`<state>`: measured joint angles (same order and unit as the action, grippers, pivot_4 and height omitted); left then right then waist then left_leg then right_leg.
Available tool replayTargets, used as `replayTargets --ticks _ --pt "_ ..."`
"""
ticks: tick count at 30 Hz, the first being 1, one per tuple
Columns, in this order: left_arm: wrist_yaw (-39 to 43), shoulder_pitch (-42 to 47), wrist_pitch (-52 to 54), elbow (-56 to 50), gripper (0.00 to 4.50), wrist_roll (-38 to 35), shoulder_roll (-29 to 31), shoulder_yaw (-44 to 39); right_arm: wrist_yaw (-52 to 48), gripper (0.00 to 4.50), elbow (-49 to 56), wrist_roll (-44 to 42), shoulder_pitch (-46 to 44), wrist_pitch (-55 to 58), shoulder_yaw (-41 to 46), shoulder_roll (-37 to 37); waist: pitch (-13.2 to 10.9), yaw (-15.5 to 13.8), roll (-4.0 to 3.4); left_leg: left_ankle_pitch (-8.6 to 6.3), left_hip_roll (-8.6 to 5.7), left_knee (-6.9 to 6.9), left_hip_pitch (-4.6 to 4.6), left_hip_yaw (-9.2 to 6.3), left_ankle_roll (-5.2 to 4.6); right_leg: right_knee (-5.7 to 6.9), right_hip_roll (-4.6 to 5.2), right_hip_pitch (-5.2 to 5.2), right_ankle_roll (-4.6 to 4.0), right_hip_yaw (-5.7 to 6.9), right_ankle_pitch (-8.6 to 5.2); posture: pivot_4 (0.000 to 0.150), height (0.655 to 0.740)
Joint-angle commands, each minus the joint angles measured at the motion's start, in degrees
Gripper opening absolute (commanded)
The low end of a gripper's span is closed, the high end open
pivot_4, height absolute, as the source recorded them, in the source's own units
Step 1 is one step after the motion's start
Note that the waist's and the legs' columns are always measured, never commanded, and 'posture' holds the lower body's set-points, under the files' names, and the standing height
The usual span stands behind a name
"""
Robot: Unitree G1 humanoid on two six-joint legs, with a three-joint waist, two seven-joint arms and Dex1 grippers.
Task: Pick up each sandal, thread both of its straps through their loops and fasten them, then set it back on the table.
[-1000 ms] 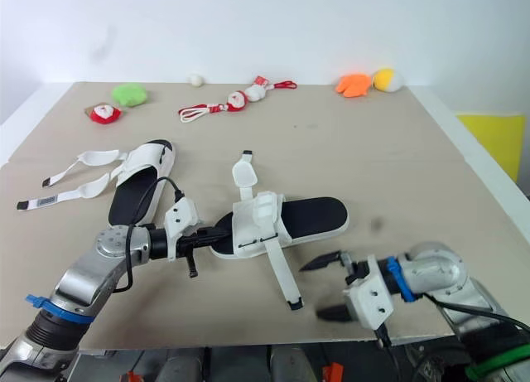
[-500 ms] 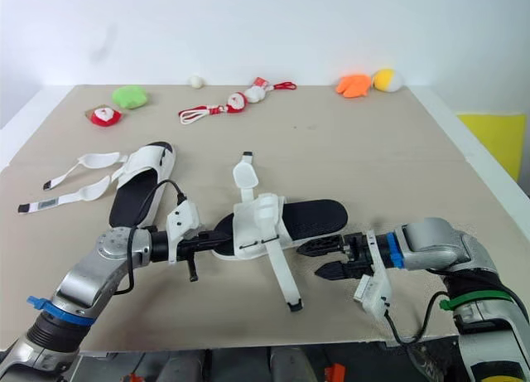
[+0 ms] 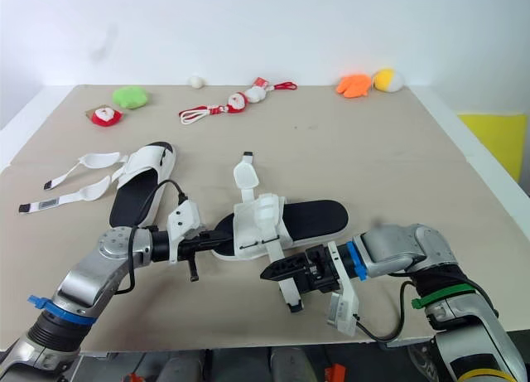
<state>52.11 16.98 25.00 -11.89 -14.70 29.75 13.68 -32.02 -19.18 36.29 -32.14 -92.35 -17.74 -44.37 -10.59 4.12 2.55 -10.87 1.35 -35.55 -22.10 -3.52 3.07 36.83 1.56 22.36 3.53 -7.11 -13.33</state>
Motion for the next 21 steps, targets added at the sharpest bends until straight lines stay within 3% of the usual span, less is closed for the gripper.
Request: replayTargets --ticks 1,4,8,13,15,18,21 --pt "0.2 -1.1 1.8 1.1 0.0 1.1 0.6 2.0 4.2 3.42 2.5 0.2 -0.9 -0.2 -2.6 -2.3 0.0 0.0 -0.01 0.0 0.0 0.0 0.0 0.0 0.0 0.0 0.0 0.0 0.0 0.01 0.0 0.15 0.74" --pt "0.3 -1.2 1.8 1.0 0.0 1.1 0.7 1.9 6.5 1.83 4.2 1.0 -0.7 -0.2 -4.6 -4.6 0.0 0.0 -0.01 0.0 -0.01 0.02 -0.01 0.01 0.0 0.0 0.01 0.01 0.0 -0.03 -0.02 0.15 0.74" --pt "0.1 -1.3 1.7 1.1 0.0 1.1 0.7 1.9 8.9 0.07 4.9 2.6 -0.6 -0.2 -5.6 -6.0 0.0 0.0 -0.02 0.0 -0.02 0.04 0.0 0.01 0.0 0.0 0.01 0.03 0.01 -0.04 -0.03 0.15 0.74" --pt "0.1 -1.1 1.6 1.4 0.0 1.2 0.5 2.0 10.9 0.07 3.8 4.1 -1.1 -0.2 -5.5 -6.1 0.0 0.0 -0.02 0.0 -0.02 0.04 0.0 0.02 0.0 0.0 0.01 0.02 0.01 -0.04 -0.03 0.15 0.74" --pt "0.1 -1.0 1.6 1.5 0.0 1.2 0.5 2.0 11.7 0.07 1.5 -0.7 -2.0 0.3 -8.5 -7.4 0.0 0.0 -0.02 0.0 -0.02 0.03 0.0 0.02 0.0 0.0 0.01 0.02 0.01 -0.05 -0.03 0.15 0.74" --pt "0.2 -0.8 1.5 1.8 0.0 1.2 0.5 1.9 10.2 0.07 2.2 -14.5 -4.2 6.4 -17.6 -12.3 -0.1 0.0 -0.12 0.0 -0.04 0.03 0.0 0.05 0.0 0.0 0.04 0.02 0.0 -0.1 -0.03 0.15 0.74" --pt "0.4 -0.7 1.3 2.1 0.0 1.2 0.7 1.8 -3.1 0.07 13.5 -43.0 -4.8 25.8 -26.8 -19.3 -0.1 0.1 -0.24 0.0 -0.07 0.06 0.01 0.08 -0.02 0.0 0.06 0.01 0.01 -0.17 -0.06 0.15 0.74"
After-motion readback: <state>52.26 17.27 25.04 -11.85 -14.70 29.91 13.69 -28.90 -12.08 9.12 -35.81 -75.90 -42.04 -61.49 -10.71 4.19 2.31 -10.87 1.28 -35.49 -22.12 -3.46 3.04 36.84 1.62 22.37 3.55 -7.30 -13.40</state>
